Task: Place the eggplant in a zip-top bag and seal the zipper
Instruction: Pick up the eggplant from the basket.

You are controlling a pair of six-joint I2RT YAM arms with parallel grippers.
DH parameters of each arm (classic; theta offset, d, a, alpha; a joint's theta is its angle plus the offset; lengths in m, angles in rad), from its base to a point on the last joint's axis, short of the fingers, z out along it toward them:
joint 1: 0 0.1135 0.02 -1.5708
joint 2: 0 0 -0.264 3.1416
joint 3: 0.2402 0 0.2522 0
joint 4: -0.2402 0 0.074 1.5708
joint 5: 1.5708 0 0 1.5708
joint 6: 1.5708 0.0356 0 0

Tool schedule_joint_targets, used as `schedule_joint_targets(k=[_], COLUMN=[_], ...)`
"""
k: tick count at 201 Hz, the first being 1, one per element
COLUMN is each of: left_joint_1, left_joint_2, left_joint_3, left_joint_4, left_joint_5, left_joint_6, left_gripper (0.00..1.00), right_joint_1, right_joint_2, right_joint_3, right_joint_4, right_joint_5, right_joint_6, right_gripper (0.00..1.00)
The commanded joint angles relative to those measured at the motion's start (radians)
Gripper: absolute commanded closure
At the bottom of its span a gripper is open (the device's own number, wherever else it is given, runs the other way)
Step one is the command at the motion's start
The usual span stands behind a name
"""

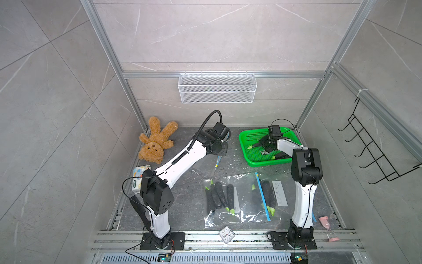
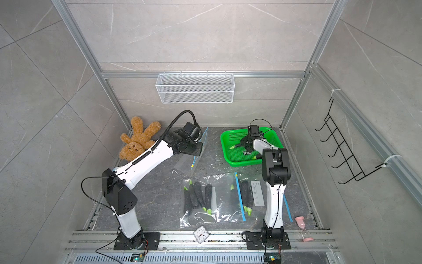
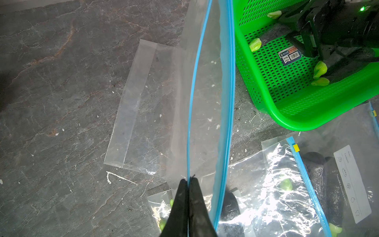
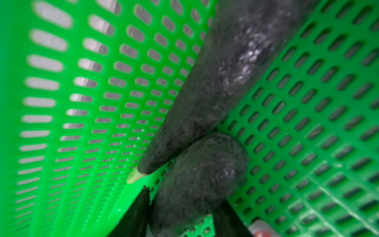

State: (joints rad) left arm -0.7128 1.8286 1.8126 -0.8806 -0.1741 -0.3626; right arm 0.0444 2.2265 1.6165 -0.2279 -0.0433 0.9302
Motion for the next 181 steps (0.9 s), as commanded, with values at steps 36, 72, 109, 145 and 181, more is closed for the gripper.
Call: schedule_joint_targets(k=[36, 72, 109, 145, 181], left_joint_1=[0.012, 0.013, 0.014, 0.014, 0.024], left_joint_2=[-0.057, -0.062, -0.072, -0.092, -0.101], left_joint_3=[-0.016, -0.016, -0.020, -0.030, -0.042], left_joint_4=[0.037, 0.037, 0.038, 0.054, 0.074], left_joint_5=[0.016, 0.021, 0.020, 0.047, 0.104], left_joint_6=[0.015, 0.018, 0.014, 0.001, -0.020], left_gripper=[1.00, 1.00, 1.00, 1.00, 1.00], right_joint_1=[-0.001, -0.003, -0.003, -0.003, -0.003], right_joint_2=[-0.048, -0.181, -0.336, -0.452, -0.569], right_joint_3=[-0.086, -0.173, -0.258, -0.317, -0.389], right_joint_4=[-0.006, 0.057, 0.092, 0.091, 0.108], right_joint_5=[0.036, 0.021, 0.003, -0.021, -0.090], right_joint_6=[-0.030, -0.046, -0.088, -0.141, -0.187], right_gripper=[0.68, 0.70, 0.73, 0.74, 0.74])
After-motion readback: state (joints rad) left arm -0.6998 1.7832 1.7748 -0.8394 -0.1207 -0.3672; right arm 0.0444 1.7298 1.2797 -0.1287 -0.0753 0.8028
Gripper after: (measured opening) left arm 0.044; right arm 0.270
